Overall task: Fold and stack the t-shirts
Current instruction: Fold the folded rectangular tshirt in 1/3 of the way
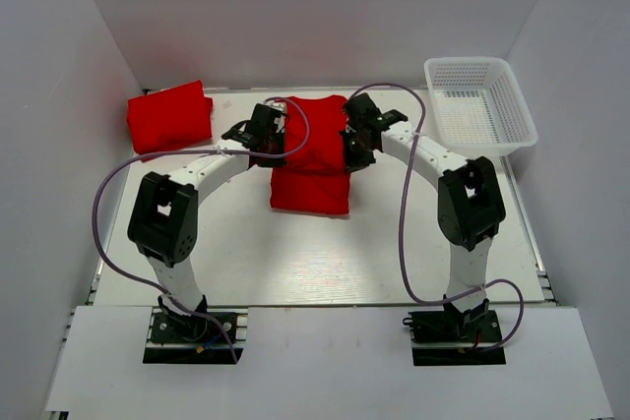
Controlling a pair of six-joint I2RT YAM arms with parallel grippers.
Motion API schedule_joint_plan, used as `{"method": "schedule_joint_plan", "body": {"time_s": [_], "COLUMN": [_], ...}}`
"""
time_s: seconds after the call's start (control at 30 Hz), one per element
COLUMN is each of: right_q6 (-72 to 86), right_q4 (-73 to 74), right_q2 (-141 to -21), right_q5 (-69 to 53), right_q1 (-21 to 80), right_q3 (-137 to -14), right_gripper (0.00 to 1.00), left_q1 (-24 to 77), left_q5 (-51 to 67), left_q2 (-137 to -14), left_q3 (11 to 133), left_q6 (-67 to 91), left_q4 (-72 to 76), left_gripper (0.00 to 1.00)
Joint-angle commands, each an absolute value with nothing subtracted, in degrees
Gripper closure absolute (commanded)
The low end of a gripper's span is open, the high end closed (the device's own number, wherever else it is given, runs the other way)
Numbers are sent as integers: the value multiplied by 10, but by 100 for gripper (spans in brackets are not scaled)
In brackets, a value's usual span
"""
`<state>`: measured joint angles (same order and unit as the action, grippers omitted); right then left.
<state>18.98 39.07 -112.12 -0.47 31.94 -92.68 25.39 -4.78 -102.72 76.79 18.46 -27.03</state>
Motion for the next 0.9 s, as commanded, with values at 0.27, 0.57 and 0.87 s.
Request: {"method": "schedule_joint_plan", "body": {"time_s": [0.27, 0.57, 0.87], "right_q6": [156, 150, 128], "right_q4": [356, 347, 346], "right_q2": [-1177, -1218, -1115], "right_q5": [-49, -72, -46], "right_q1": [286, 266, 269], "right_q3": [-976, -1035, -992], "right_gripper": [100, 10, 10], "left_q1": [231, 215, 205], "left_q5": [-38, -23, -86], "left_q2": [-1068, -1111, -1024], "left_q3": [790, 838, 836], "left_q6": [148, 153, 166], "left_q4": [-225, -229, -302], "left_gripper": [100, 25, 1]}}
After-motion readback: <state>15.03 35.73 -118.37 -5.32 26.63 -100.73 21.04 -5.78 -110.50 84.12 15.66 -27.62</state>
